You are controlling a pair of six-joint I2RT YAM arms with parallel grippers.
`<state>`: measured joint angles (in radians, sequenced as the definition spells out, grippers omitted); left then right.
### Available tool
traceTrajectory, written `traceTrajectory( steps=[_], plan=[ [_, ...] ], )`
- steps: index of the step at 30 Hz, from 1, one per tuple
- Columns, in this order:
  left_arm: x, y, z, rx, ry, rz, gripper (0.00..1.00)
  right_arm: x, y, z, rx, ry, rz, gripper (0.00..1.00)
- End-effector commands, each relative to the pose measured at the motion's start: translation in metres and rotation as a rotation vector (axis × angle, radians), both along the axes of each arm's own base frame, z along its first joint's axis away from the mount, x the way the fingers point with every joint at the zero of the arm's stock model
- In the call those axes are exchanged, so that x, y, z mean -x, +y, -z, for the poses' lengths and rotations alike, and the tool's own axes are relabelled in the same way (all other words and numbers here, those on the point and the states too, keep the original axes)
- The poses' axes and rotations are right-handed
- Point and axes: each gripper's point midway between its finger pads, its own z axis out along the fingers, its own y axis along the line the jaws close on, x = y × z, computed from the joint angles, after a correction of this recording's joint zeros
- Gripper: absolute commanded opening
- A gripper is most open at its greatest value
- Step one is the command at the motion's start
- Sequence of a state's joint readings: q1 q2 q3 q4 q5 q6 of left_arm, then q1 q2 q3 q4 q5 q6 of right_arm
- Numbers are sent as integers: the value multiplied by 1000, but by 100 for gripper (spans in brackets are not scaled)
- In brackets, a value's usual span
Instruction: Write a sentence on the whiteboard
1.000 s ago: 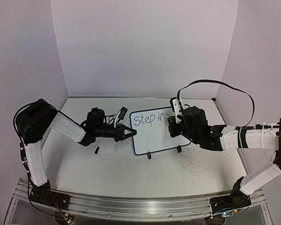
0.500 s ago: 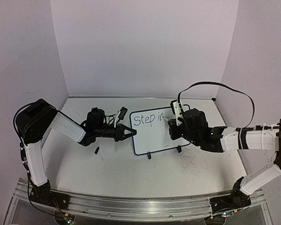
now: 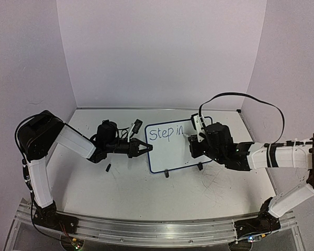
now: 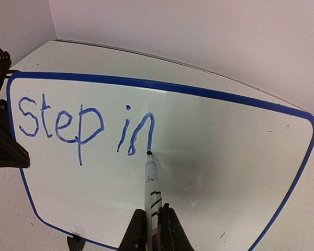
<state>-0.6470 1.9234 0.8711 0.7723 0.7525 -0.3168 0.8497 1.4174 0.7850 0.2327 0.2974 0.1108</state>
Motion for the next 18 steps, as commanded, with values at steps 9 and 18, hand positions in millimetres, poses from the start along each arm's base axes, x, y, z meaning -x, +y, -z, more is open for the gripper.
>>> traceTrajectory(
  steps=[9, 18],
  plan=[
    [-8, 10, 20, -88, 34, -59, 0, 6, 2, -53, -121, -79, -24, 0],
    [-7, 11, 19, -90, 30, -58, 0, -9, -12, -57, -116, -100, -9, 0]
  ],
)
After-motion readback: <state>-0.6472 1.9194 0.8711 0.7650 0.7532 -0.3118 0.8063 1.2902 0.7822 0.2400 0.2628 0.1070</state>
